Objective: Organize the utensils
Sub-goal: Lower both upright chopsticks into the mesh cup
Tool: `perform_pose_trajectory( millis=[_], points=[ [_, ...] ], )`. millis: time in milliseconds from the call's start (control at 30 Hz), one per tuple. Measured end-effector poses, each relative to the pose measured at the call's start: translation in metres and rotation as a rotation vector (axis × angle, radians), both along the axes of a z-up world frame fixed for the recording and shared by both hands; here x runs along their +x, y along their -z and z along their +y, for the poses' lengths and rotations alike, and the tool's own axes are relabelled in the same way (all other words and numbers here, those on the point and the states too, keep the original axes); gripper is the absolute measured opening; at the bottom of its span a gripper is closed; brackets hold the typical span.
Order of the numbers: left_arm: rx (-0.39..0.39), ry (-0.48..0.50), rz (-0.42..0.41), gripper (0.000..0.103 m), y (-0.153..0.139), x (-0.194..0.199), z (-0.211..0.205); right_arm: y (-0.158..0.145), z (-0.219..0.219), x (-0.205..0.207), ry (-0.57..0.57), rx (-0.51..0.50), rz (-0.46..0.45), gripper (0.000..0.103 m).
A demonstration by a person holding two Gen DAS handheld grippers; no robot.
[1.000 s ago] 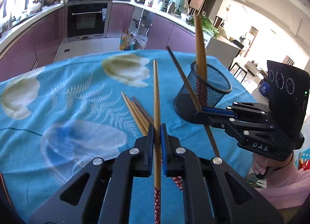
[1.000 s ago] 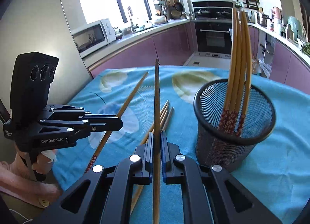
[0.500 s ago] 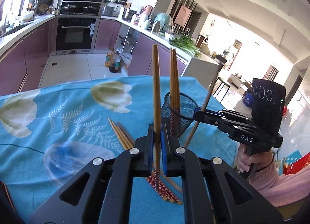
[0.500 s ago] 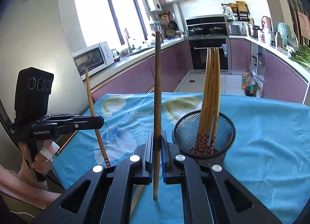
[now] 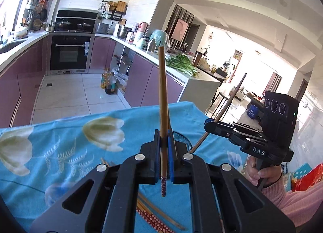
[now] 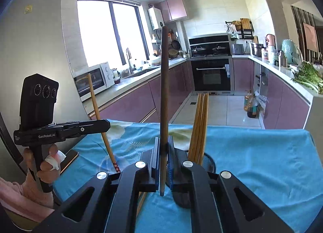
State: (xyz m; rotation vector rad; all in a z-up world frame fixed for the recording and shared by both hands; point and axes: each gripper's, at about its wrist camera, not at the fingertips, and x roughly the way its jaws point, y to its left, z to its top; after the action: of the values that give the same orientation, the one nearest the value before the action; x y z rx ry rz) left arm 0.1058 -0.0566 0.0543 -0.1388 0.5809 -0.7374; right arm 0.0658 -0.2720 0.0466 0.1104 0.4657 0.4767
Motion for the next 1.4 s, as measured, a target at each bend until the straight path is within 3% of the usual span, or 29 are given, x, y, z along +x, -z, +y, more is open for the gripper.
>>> perform_pose_trajectory(
  millis=[333, 533, 800, 1100, 1400],
  points=[
    [-0.017, 0.019, -0.069, 0.007, -0.032, 0.021, -0.03, -0.023, -0.01, 0.002, 0.034, -0.016, -0.08, 0.006],
    [-0.015, 0.027, -0.075, 0.007, -0.035, 0.033, -0.047, -0.025, -0.015, 0.013, 0.059, -0.012, -0.099, 0.006],
    [0.085, 0.049, -0.053, 0.007, -0.012, 0.045, -0.073, -0.005, -0.012, 0.036, 0.07, -0.028, -0.028, 0.006],
    [0.216, 0.098, 0.021, 0.007, 0.023, 0.053, -0.09, 0.028, -0.005, 0.052, 0.047, -0.068, 0.118, 0.006],
    [0.263, 0.125, 0.079, 0.008, 0.043, 0.066, -0.1, 0.046, -0.005, 0.067, 0.058, -0.074, 0.184, 0.006]
  ],
)
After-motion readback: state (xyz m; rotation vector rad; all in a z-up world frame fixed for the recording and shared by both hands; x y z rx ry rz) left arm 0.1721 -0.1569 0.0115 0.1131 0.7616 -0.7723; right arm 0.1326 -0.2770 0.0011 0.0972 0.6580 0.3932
